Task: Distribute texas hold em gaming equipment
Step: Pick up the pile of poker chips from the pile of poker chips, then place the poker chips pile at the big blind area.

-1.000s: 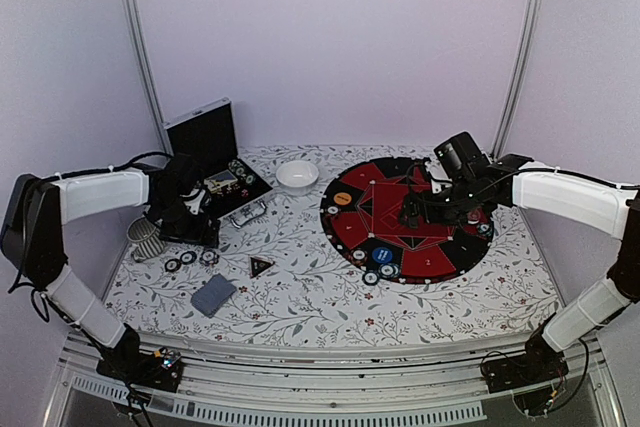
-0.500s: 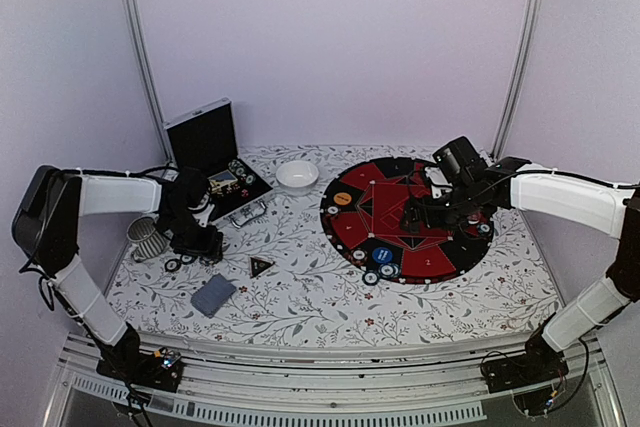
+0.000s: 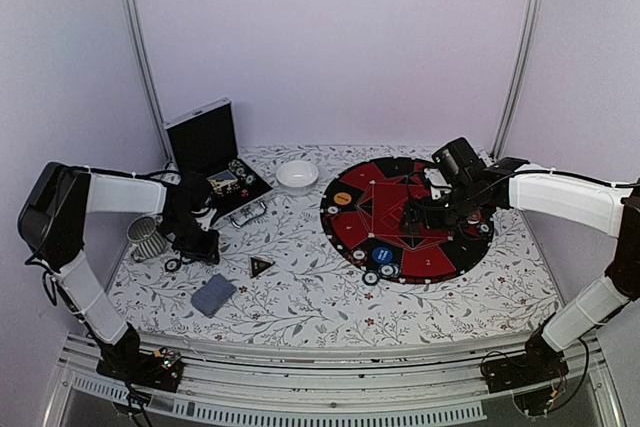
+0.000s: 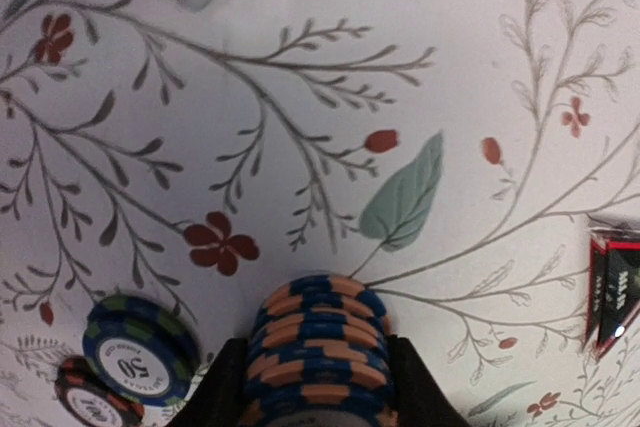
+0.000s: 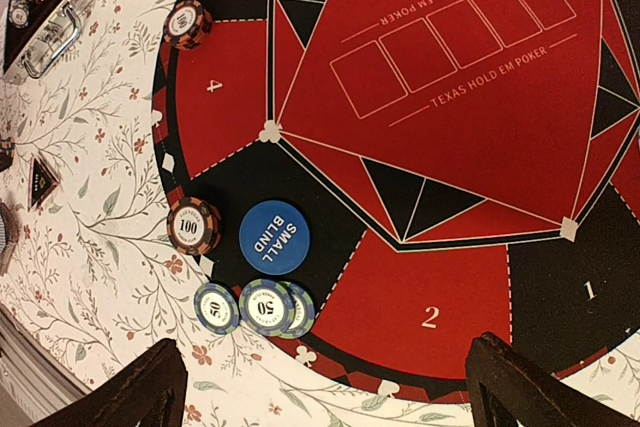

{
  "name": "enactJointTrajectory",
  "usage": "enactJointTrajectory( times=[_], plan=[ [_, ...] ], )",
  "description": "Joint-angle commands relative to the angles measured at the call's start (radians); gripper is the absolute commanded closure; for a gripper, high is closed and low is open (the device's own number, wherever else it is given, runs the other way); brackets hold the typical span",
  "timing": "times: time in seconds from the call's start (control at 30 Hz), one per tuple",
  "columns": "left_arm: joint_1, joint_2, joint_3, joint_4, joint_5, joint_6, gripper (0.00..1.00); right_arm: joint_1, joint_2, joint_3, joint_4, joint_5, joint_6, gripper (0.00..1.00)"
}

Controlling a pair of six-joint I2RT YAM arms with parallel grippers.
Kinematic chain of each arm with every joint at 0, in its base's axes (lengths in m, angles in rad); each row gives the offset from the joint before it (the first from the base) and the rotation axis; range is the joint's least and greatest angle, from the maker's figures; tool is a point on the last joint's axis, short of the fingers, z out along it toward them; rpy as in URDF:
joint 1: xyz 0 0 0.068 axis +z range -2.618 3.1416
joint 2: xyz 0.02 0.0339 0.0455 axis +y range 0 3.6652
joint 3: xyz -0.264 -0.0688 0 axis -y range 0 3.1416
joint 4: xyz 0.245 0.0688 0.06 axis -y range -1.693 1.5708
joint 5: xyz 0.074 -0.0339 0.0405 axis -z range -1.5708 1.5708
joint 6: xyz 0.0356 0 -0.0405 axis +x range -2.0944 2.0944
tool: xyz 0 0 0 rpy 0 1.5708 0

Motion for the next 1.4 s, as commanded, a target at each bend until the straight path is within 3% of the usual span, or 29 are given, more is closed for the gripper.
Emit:
enactJointTrajectory(
  times=[0.0, 0.07, 0.1, 0.37, 0.6, 0.9, 1.13, 1.37],
  plan=[
    [-0.013, 0.039, -0.003, 0.014, 0.023, 0.016, 0.80, 0.000, 0.004, 0.004, -0.001, 0.002, -0.009, 0.01],
    [-0.018, 0.032, 0.002, 0.011, 0.019, 0.020, 0.98, 0.000, 0.003, 0.004, -0.001, 0.002, -0.012, 0.01],
    [-0.017, 0.026, 0.007, 0.005, 0.014, 0.021, 1.00, -0.001, 0.003, 0.005, -0.001, 0.002, -0.011, 0.01],
    [-0.050, -0.004, 0.139, -0.117, -0.063, 0.051, 1.00, -0.001, -0.007, 0.009, -0.001, -0.001, -0.014, 0.01],
    [-0.154, 0.053, 0.345, -0.203, -0.047, 0.096, 1.00, 0.000, -0.025, 0.012, 0.000, -0.003, -0.016, 0.01],
    [-0.304, 0.373, 0.755, -0.263, -0.007, 0.174, 1.00, -0.001, -0.039, 0.008, 0.004, -0.022, -0.010, 0.01],
    [-0.333, 0.630, 1.052, -0.322, 0.007, 0.192, 1.00, -0.001, -0.052, -0.010, 0.002, -0.019, -0.005, 0.01],
    [-0.339, 0.789, 1.266, -0.380, -0.024, 0.216, 1.00, -0.001, -0.058, -0.020, 0.002, -0.021, -0.002, 0.01]
  ],
)
